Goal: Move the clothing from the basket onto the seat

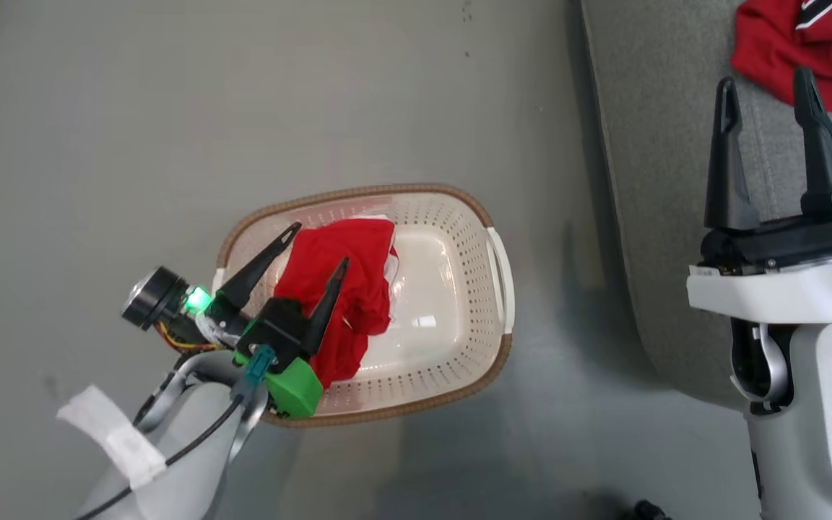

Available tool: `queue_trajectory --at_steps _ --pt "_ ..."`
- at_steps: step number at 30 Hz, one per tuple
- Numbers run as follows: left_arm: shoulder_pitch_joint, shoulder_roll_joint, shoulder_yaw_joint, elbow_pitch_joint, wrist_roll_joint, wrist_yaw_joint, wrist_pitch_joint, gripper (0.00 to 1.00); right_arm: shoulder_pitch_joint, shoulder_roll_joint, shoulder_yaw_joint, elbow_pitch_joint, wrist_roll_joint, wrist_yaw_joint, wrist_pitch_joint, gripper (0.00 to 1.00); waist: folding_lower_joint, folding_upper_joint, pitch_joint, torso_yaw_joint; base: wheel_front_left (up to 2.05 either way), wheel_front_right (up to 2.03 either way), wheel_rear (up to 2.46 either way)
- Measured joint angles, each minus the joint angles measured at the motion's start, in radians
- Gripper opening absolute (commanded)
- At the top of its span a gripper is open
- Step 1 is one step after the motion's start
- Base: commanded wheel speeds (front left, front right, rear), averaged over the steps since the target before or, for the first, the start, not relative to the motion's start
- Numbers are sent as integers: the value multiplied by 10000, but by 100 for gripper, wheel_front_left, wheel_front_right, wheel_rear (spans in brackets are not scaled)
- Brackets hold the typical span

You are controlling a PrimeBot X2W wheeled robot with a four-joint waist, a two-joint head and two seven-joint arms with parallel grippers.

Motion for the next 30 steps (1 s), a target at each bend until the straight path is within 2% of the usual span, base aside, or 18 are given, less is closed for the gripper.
queue_trajectory --at_steps 4,15,20,30 --pt "-1328 481 -1162 1569 1034 -13 2 100 -571 -44 109 -117 -17 0 0 100 0 0 958 -198 0 0 0" --pt "-3525 694 -2869 4197 1112 -46 2 100 -1696 40 635 -662 -21 0 0 100 0 0 3169 -872 0 0 0" --pt "-4301 594 -3053 5453 1020 -48 2 100 -1896 104 681 -953 56 0 0 100 -1 0 3906 -1237 0 0 0" --pt "-5524 499 -3624 7248 1743 863 407 100 -1956 221 840 -1014 228 0 0 100 -1 0 4773 -1949 0 0 0"
